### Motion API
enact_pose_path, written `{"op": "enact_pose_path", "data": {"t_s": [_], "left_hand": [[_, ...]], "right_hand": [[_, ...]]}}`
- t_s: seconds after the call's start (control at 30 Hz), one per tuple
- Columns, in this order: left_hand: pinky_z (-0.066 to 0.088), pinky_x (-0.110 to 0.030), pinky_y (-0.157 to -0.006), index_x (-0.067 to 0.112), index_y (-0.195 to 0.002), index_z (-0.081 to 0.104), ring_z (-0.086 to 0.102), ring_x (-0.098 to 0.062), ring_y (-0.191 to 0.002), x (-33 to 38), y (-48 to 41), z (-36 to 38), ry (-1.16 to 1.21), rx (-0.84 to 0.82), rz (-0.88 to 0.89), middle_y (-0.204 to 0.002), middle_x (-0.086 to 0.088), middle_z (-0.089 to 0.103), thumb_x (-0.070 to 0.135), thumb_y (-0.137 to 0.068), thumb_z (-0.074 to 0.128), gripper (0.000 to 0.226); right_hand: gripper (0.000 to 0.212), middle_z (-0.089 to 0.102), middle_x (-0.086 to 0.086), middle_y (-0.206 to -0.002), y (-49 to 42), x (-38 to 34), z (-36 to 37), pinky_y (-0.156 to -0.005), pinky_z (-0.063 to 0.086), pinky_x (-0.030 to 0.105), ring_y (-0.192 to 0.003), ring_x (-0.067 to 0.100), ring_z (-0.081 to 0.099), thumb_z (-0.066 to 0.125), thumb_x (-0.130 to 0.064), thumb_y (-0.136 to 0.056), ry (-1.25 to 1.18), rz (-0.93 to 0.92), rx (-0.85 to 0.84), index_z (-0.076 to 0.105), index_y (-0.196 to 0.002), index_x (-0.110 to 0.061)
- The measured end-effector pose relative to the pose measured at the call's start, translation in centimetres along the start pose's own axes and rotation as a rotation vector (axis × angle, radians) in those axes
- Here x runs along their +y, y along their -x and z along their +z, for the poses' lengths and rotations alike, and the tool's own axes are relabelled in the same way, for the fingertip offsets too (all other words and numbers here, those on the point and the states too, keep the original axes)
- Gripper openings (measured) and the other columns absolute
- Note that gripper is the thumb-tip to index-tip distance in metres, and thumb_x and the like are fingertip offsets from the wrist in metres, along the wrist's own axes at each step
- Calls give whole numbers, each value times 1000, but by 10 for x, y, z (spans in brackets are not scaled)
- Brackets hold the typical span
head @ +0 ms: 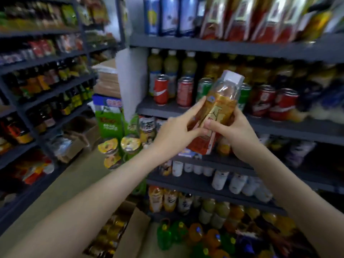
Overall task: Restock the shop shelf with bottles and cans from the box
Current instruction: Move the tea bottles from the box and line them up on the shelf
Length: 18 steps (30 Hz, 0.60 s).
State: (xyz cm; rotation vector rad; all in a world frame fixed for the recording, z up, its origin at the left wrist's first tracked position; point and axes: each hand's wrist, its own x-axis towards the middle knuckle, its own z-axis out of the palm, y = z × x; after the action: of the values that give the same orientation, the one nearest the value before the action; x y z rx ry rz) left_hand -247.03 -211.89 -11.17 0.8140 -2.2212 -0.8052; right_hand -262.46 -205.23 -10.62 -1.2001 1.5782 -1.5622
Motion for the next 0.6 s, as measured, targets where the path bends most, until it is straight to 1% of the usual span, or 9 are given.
{"op": "enact_pose_path", "data": {"t_s": [0.1,0.17,0.27,0.33,0.4,0.43,0.5,0.57,0.6], "left_hand": [[47,-33,-101,63,-138,22,58,-9,-116,42,-45,15,60,0,133,-121,15,65,43,-84,68,73],[45,-29,-103,63,-138,20,53,-4,-122,69,-77,23,94,-20,219,-127,16,61,43,-86,66,73],[44,-28,-103,55,-142,23,51,-6,-125,104,-124,32,107,0,343,-135,11,56,43,-88,63,68],[46,-29,-101,46,-143,30,52,-9,-123,117,-156,36,98,85,401,-135,5,56,43,-90,60,61],[48,-29,-95,36,-144,39,53,-12,-120,123,-188,40,18,212,453,-133,3,56,41,-94,55,53],[48,-27,-90,32,-144,40,53,-13,-118,125,-203,42,-37,279,466,-133,3,54,39,-95,54,51],[41,-22,-83,28,-145,37,48,-16,-119,128,-232,48,-152,395,462,-134,-1,49,34,-96,53,52],[39,-27,-86,28,-148,31,40,-24,-126,129,-258,56,-264,468,435,-138,-8,40,32,-94,55,59],[40,-33,-91,29,-149,26,36,-29,-129,130,-270,60,-307,475,406,-141,-12,35,33,-94,56,63]], "right_hand": [[55,69,-4,-110,-9,-30,-57,-89,55,32,-100,7,67,80,-17,-73,6,-118,87,52,-120,-20],[54,70,-4,-108,-22,-51,-90,-86,55,28,-98,6,67,80,-15,-72,21,-203,166,53,-119,-18],[59,70,-1,-108,-49,-80,-131,-85,55,29,-99,9,67,81,-15,-71,37,-333,259,52,-122,-13],[60,70,-1,-110,-69,-97,-153,-87,54,34,-102,12,67,83,-18,-70,51,-402,289,52,-122,-16],[54,70,-2,-107,-91,-113,-176,-86,54,34,-100,12,68,81,-16,-72,53,-470,315,53,-119,-16],[52,70,-1,-107,-103,-120,-187,-85,55,34,-100,13,68,80,-13,-73,62,-499,330,54,-118,-14],[55,69,1,-109,-128,-131,-208,-87,55,36,-102,15,67,81,-13,-73,95,-523,357,54,-121,-12],[58,69,4,-112,-152,-136,-223,-88,56,41,-104,19,66,82,-17,-72,119,-511,361,55,-122,-13],[57,68,6,-112,-164,-136,-228,-88,56,43,-103,21,67,82,-16,-72,119,-494,362,55,-122,-12]]}}
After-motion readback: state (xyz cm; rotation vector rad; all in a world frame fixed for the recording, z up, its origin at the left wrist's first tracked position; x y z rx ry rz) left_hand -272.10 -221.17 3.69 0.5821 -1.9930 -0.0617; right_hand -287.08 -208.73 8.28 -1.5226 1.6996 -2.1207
